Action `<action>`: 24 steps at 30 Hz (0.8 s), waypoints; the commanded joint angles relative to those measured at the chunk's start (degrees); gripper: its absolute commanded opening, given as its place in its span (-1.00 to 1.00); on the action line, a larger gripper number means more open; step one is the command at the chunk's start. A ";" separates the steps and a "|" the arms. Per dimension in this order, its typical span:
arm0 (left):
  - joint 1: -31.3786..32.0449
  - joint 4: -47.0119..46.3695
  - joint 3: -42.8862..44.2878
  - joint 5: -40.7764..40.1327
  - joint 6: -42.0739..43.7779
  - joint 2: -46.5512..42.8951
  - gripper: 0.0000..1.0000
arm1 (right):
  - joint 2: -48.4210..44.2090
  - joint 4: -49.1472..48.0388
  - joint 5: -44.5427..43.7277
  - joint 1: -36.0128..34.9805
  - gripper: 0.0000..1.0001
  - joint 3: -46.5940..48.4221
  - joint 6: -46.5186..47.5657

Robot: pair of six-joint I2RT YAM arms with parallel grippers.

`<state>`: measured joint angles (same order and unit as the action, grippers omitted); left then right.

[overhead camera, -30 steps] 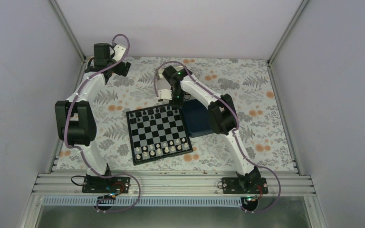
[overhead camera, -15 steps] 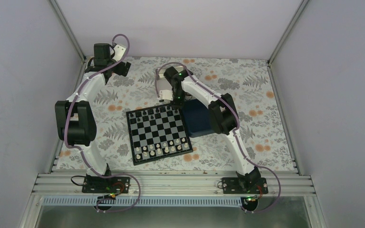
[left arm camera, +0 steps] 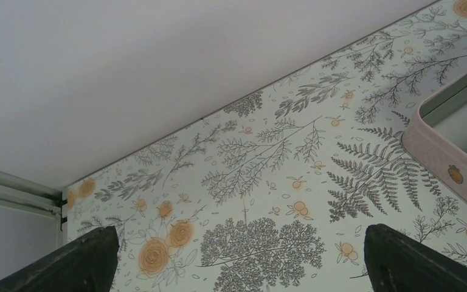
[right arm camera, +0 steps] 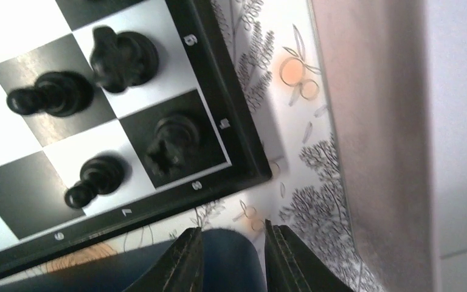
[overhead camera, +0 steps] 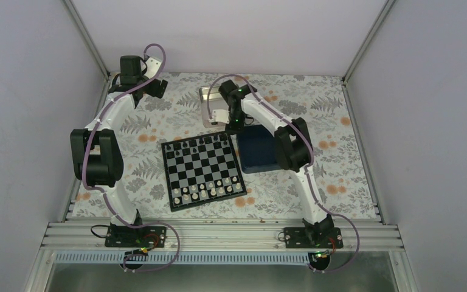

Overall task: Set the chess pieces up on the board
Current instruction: Move the storage box to the center of the board.

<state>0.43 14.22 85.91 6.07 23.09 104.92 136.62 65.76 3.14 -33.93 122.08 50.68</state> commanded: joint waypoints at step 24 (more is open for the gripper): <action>-0.46 2.38 -0.26 -0.67 3.28 -2.88 0.99 | -16.60 -5.52 -4.70 14.77 -0.54 -21.69 -2.33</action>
<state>0.43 15.59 85.91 6.39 24.45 104.60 124.79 61.76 -0.10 -22.26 103.22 48.99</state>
